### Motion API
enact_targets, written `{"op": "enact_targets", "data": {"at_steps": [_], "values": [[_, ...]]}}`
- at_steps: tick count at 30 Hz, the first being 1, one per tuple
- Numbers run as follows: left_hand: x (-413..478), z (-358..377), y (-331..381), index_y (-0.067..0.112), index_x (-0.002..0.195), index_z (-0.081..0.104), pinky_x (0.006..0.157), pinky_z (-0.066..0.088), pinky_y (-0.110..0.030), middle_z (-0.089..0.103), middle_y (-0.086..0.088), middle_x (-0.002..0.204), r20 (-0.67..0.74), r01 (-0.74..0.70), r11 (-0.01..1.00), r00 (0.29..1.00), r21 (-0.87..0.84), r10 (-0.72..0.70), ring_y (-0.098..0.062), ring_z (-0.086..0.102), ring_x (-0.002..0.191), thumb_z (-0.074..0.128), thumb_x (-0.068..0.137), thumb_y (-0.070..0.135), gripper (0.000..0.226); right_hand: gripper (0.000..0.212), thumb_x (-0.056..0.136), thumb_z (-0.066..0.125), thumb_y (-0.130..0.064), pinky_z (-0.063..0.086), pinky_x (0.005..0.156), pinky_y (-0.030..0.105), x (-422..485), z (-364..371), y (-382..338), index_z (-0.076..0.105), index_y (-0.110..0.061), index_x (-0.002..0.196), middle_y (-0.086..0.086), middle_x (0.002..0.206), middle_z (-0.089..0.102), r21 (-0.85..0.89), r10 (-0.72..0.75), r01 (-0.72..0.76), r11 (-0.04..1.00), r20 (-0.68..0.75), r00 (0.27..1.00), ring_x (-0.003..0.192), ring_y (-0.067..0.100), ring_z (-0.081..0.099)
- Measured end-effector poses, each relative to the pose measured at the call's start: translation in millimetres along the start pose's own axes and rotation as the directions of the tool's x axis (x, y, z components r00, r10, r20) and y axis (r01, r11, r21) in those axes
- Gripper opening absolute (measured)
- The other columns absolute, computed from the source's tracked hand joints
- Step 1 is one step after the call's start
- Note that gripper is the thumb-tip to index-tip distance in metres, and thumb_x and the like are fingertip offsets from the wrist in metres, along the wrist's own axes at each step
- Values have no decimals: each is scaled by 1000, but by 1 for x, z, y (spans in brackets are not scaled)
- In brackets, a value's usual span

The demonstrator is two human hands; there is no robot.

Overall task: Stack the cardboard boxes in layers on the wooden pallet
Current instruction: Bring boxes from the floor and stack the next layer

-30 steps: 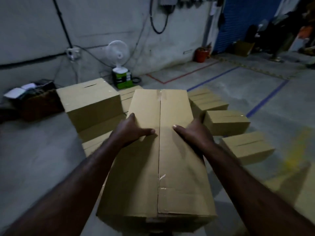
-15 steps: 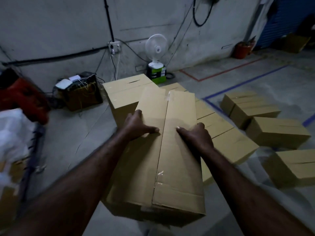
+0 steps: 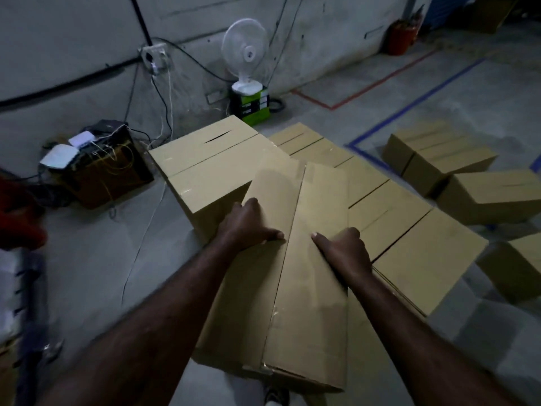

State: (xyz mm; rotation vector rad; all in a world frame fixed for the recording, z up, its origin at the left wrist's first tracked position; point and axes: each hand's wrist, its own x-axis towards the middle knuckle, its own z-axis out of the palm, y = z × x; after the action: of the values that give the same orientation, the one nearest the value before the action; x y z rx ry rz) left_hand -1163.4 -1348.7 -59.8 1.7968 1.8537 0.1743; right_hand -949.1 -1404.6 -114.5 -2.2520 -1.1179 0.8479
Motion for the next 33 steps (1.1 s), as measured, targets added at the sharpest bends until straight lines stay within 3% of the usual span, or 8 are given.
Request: {"op": "enact_targets", "data": {"at_steps": [4,10,15,21,27,33], "values": [[61,-13,-8,26,146,34,98,50,-53,39,-10,147,72,-97,994,993,40,94,-32,48,127,85,57,66,110,84,71,71,-70,48,72,36,23,26,-21,45,-10,123,12,120,60,55,100,-96,994,-66,993,99,32,62],[151,-22,-24,26,150,31,103,47,-53,33,-9,153,175,-244,970,954,-13,242,-31,44,133,89,62,53,108,90,73,75,-66,42,71,33,61,70,-48,39,-8,133,15,131,55,175,225,-201,964,-129,966,109,35,59],[250,-24,-57,26,151,29,98,50,-44,37,-5,148,283,-335,942,901,-28,329,-27,46,127,89,61,52,111,91,71,76,-67,49,77,36,105,135,-83,40,-11,132,15,131,55,261,352,-297,918,-199,914,111,34,59],[368,-12,-93,27,150,29,98,51,-46,38,-4,146,397,-464,886,808,-27,435,-29,48,125,88,61,55,111,96,74,79,-59,49,83,36,152,216,-118,35,-9,143,18,137,53,358,505,-404,842,-261,823,118,36,57],[430,20,-123,33,150,24,108,39,-57,29,-6,155,490,-512,859,746,-11,451,-37,31,137,76,66,67,104,92,72,81,-59,52,81,37,183,261,-121,41,-8,137,17,128,59,354,572,-464,812,-322,755,110,36,61],[453,40,-147,28,150,28,110,32,-53,26,-5,157,479,-537,841,725,-57,495,-36,25,140,73,77,60,92,93,72,80,-60,54,86,40,205,281,-112,38,-11,139,17,129,57,307,567,-484,819,-313,762,113,37,59]]}}
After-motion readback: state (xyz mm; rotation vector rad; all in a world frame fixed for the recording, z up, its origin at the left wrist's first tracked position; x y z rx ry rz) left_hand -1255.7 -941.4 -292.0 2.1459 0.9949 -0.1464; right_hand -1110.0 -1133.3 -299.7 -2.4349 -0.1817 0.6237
